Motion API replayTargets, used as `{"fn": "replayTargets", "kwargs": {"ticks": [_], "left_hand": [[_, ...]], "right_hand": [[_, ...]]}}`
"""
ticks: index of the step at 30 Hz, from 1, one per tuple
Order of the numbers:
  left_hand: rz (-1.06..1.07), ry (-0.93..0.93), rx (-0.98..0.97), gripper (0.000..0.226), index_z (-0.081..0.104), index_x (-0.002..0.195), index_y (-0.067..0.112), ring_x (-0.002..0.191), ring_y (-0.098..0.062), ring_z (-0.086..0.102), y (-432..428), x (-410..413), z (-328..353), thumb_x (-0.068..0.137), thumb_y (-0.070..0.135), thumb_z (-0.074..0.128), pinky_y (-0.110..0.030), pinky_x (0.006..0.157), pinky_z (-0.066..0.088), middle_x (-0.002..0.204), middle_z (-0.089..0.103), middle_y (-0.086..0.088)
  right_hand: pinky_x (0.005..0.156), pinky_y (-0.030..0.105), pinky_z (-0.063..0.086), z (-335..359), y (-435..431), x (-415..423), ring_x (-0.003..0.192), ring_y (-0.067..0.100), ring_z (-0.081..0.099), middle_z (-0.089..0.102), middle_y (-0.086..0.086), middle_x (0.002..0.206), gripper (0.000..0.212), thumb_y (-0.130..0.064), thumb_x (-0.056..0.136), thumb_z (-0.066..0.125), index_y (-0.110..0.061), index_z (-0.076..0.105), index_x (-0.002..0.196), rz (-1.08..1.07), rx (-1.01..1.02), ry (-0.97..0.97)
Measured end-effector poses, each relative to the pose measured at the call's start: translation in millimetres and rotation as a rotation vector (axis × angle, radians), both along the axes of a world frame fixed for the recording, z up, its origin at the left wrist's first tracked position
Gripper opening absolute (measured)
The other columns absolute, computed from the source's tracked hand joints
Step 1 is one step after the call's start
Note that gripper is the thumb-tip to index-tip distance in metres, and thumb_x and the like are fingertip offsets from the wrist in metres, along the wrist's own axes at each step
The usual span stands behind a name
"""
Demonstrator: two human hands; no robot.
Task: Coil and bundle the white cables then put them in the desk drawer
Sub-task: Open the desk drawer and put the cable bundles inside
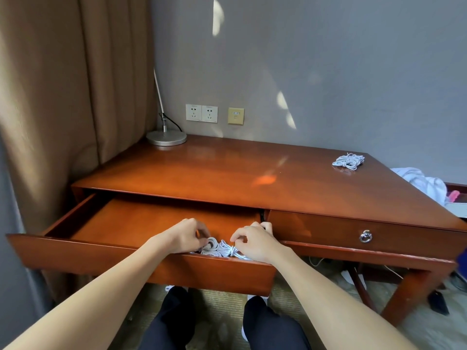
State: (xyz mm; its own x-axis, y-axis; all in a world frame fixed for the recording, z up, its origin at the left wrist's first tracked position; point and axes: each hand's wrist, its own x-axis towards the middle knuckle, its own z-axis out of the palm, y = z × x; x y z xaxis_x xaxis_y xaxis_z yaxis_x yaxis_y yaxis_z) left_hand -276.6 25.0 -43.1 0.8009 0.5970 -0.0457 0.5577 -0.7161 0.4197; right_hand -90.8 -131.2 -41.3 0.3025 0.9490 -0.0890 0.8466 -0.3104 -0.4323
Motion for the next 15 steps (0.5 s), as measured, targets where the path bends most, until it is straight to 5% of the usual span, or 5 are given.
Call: {"fn": "replayTargets", "kwargs": {"ticks": [7,15], "left_hand": [[-0.026,0.024,0.136,0.035,0.067,0.126,0.027,0.106,-0.014,0.060,-7.9,12.0,8.3,0.095,0.040,0.059,-0.034,0.093,0.051,0.120,0.066,0.009],[-0.144,-0.087,0.259,0.031,0.065,0.128,0.026,0.113,-0.014,0.058,-21.2,49.3,34.2,0.100,0.030,0.054,-0.033,0.096,0.047,0.122,0.064,0.009]], "right_hand": [[0.113,0.035,0.032,20.9,-10.7,6.7,0.129,0.015,0.043,0.060,-0.005,0.133,0.031,-0.024,0.108,0.046,-0.030,0.064,0.132,0.019,0.175,-0.121],[0.115,0.034,0.032,51.1,-21.6,44.2,0.129,0.014,0.046,0.060,-0.009,0.135,0.032,-0.024,0.108,0.046,-0.031,0.062,0.135,-0.024,0.251,-0.212]]}}
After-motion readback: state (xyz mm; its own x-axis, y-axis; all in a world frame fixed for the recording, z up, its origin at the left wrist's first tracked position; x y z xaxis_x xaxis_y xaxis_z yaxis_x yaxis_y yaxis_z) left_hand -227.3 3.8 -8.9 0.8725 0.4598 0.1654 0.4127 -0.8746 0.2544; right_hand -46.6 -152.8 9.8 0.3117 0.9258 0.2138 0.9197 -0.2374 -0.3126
